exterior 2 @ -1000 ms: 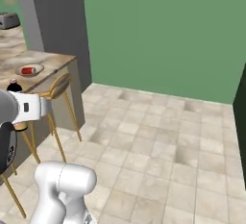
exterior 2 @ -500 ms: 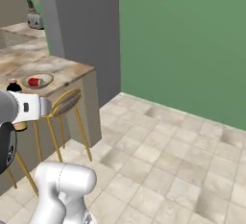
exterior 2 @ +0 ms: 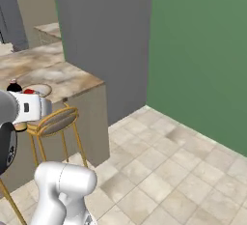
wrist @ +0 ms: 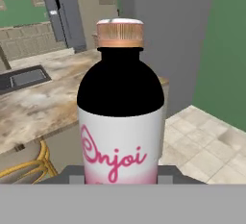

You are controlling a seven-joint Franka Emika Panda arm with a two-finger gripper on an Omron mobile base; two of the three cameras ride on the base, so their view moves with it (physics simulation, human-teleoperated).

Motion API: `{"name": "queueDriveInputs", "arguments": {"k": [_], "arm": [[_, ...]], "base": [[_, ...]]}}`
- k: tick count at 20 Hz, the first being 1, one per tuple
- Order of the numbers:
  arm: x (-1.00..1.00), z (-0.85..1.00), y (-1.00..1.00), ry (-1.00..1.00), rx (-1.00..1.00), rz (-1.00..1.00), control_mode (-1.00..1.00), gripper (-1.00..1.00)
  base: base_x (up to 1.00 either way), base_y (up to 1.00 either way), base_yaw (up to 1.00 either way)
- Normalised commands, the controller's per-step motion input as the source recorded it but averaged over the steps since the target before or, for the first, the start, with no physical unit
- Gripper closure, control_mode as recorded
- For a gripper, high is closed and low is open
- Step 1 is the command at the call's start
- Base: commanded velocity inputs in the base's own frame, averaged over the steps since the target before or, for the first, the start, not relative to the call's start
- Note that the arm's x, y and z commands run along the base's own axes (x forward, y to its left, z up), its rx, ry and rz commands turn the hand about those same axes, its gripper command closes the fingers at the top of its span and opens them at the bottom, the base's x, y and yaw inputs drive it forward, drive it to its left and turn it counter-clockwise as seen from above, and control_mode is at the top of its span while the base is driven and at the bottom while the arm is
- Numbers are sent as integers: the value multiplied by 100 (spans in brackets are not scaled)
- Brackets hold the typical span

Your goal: Open the fridge, grab two sodas, and place both sodas inside the bowl with ice on the dining counter.

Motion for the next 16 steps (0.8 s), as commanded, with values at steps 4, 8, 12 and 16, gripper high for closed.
{"name": "queueDriveInputs", "arguments": {"k": [4, 8, 12, 16], "arm": [[0, 0, 0, 0, 0, 0, 100, 100], [0, 0, 0, 0, 0, 0, 100, 100], [0, 0, 0, 0, 0, 0, 100, 100], [0, 0, 0, 0, 0, 0, 100, 100]], "base": [[78, -32, 45], [73, -32, 47], [71, -22, 48], [56, 0, 47]]}}
